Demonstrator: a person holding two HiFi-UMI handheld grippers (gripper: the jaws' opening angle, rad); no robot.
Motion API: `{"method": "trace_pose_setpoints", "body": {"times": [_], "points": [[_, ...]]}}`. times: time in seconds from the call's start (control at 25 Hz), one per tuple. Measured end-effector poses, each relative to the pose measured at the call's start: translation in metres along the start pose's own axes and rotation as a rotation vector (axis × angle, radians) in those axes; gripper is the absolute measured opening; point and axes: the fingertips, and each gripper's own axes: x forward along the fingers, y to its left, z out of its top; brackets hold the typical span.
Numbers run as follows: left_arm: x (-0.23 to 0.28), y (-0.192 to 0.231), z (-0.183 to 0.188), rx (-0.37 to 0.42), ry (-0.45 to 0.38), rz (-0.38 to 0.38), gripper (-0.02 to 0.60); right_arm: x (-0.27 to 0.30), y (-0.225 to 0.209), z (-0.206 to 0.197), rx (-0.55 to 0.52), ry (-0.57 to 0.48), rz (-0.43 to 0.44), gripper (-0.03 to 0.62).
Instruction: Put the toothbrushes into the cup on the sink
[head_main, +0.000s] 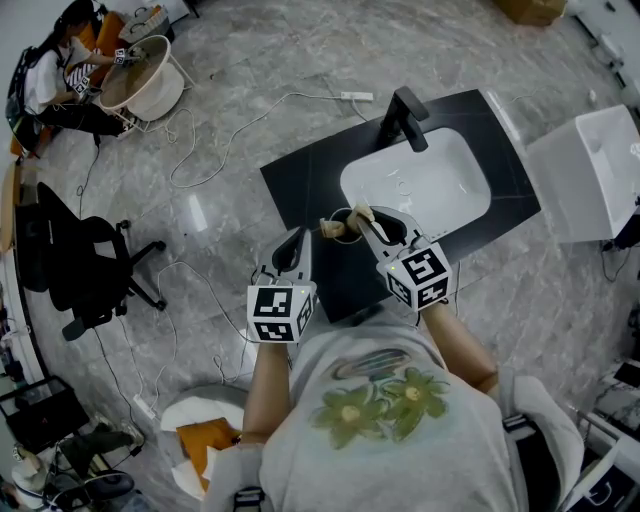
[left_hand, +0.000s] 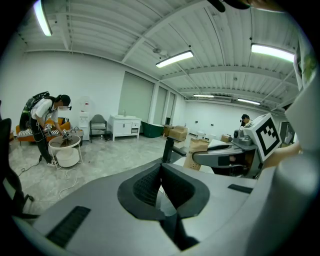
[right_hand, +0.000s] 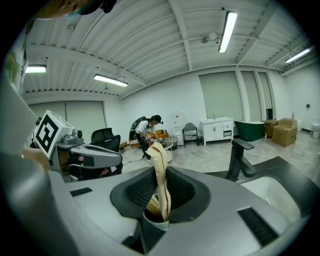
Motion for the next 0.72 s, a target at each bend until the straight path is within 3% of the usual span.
{"method": "trace_pose_setpoints", "body": {"times": [0.72], "points": [[0.004, 0.002, -0.008, -0.011, 0.008, 0.008, 0.018, 0.009, -0.007, -0.024, 0.001, 0.054, -0.004, 0.077]]}}
